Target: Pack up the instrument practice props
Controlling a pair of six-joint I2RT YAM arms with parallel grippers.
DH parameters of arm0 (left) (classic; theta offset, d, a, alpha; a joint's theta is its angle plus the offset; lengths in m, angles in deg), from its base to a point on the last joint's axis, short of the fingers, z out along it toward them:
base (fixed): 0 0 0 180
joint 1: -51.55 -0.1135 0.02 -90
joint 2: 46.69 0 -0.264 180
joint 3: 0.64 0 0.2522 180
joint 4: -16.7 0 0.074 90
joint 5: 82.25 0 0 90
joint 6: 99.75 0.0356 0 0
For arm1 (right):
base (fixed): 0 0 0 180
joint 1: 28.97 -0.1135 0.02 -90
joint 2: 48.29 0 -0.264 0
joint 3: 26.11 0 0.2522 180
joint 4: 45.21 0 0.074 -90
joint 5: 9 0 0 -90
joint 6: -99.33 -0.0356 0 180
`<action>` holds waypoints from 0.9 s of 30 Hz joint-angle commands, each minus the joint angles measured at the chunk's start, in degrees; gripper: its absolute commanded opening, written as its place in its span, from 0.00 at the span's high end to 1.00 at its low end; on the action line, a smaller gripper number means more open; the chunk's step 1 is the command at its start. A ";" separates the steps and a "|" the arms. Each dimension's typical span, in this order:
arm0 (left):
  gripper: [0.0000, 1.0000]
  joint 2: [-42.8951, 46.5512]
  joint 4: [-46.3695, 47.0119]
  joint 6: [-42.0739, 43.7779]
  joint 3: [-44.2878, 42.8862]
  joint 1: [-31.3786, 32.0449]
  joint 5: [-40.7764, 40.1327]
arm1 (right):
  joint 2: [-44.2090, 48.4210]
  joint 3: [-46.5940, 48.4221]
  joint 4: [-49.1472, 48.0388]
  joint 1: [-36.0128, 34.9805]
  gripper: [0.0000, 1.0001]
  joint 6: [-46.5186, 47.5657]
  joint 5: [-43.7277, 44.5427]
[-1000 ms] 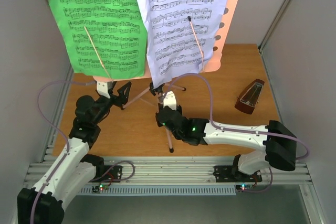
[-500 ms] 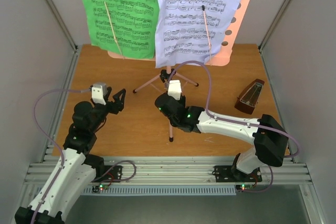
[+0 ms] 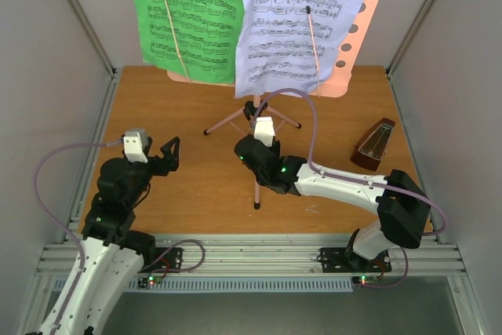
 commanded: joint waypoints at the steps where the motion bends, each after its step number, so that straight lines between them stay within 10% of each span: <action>1: 0.05 0.93 -5.00 -1.72 -4.16 -0.21 -2.72 | 0.97 -1.54 -2.19 0.71 0.44 4.98 -3.05; 11: 0.02 3.14 -12.29 -4.16 -8.75 -0.20 -4.97 | 6.48 -5.11 -5.14 0.67 0.02 16.39 -11.98; 27: 0.01 -0.54 -30.15 -4.08 -24.10 -0.24 7.05 | 32.67 -17.65 11.85 4.30 0.02 17.47 -30.38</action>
